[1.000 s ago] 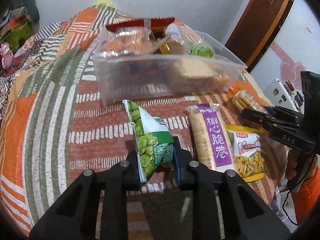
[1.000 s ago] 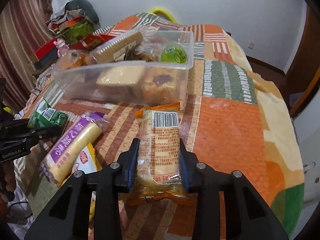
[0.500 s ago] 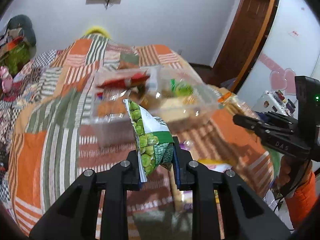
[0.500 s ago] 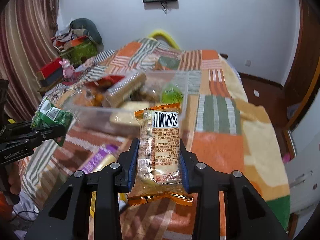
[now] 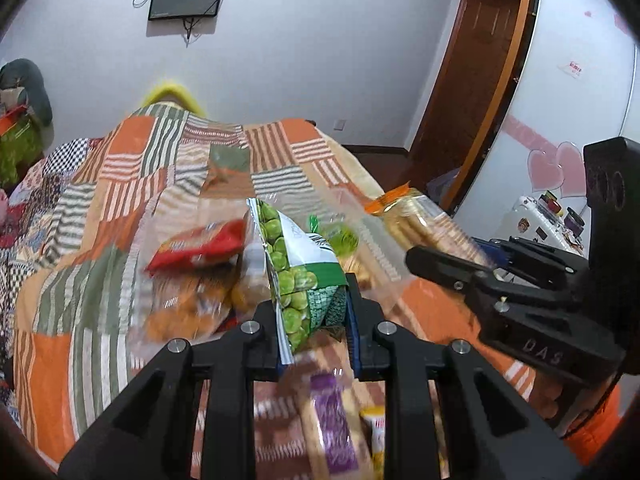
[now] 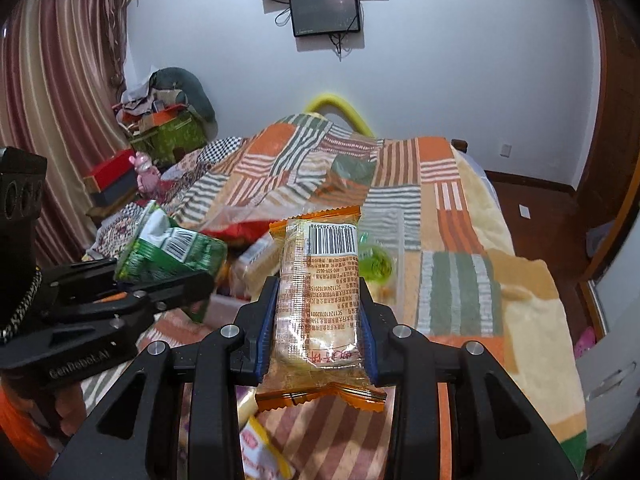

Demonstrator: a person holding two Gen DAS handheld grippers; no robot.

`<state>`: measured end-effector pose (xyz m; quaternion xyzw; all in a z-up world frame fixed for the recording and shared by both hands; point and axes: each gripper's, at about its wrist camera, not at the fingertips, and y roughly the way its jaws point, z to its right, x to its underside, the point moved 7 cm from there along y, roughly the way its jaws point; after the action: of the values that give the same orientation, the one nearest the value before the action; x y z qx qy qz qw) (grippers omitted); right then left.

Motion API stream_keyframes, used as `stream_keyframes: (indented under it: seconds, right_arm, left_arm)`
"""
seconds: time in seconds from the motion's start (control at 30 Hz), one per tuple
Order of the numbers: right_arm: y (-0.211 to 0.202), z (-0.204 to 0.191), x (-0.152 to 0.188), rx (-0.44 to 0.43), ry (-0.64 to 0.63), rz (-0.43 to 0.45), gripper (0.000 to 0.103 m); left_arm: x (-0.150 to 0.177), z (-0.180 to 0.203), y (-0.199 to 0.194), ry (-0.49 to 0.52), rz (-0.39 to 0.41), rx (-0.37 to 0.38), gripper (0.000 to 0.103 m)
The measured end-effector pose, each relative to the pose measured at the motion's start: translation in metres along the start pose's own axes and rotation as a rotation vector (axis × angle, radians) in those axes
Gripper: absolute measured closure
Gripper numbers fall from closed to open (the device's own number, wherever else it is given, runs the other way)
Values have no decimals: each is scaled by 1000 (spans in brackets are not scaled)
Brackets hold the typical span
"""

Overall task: Organize snacks
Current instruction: 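Lower the pea bag and cake bar into the clear box and open both grippers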

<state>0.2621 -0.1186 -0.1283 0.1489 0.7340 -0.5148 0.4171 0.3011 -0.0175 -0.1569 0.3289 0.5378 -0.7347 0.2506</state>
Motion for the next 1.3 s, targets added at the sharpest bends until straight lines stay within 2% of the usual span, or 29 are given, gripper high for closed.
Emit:
stream_keyframes:
  seconds: [0.33, 0.53, 0.8, 0.93, 1.07, 1.2, 1.3]
  right_arm:
    - [22, 22, -27, 45, 19, 11, 71]
    - [42, 28, -24, 64, 22, -27, 71]
    - [60, 31, -14, 30, 62, -86, 69]
    - [63, 32, -11, 29, 68, -104, 69]
    - [61, 35, -11, 31, 72, -109, 68]
    - [51, 37, -14, 34, 70, -96, 60]
    - [42, 34, -16, 41, 48, -81, 58]
  left_arm:
    - [-29, 7, 42, 47, 1, -23, 81]
    - [-28, 2, 65, 42, -32, -40, 81]
    - [-21, -7, 78, 37, -62, -63, 80]
    - [-17, -12, 81, 21, -75, -62, 72]
    - [-18, -15, 75, 9, -58, -65, 54]
    - [-22, -12, 59, 13, -26, -58, 47]
    - [-26, -7, 43, 31, -1, -65, 43]
